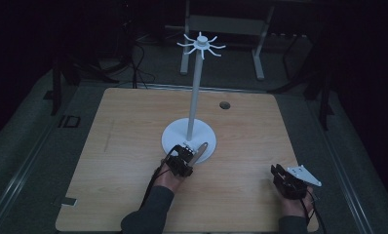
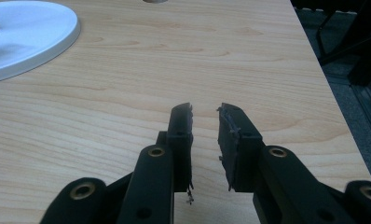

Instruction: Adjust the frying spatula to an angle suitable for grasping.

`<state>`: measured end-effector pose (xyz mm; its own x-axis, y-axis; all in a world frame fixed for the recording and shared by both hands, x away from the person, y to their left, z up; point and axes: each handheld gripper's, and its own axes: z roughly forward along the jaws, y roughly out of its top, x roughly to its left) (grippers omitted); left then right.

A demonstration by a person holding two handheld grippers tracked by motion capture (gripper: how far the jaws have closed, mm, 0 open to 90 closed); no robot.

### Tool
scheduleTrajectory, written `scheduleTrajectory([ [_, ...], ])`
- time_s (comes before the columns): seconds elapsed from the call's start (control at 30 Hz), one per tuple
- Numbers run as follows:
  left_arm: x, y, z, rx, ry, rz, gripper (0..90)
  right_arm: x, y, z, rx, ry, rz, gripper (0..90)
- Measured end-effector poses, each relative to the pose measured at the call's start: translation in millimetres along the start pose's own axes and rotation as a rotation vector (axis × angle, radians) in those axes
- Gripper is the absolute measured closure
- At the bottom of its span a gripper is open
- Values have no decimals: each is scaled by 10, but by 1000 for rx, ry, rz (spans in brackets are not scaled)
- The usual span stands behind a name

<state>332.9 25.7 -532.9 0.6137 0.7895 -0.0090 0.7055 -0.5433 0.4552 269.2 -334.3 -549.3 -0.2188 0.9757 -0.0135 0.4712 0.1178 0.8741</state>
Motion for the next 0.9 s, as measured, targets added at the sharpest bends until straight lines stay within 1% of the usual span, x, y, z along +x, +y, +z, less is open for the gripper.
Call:
scheduleTrajectory([
  [0.17,-9,-17,-121,-46,-9,-9,747,3,-1,4,0,-1,-3,745],
  [0.3,-27,-30,-203,-84,-8,-13,747,4,-1,4,0,-1,-3,744],
  [0.37,-29,-33,-224,-90,-7,-11,747,4,-2,6,0,-1,-3,745],
  [0.4,-33,-39,-268,-112,-7,-16,747,5,-2,6,0,-1,-2,744],
  [0.43,-33,-39,-283,-117,-6,-15,748,4,-2,7,0,-1,-4,744],
  [0.5,-32,-35,-320,-136,-5,-24,748,4,-2,8,0,-1,-4,745],
  [0.77,-40,-4,-497,-201,0,-34,748,4,-1,6,-1,-1,-3,745],
  [0.9,-58,13,-581,-237,3,-29,748,3,-2,7,-3,-1,-4,745],
])
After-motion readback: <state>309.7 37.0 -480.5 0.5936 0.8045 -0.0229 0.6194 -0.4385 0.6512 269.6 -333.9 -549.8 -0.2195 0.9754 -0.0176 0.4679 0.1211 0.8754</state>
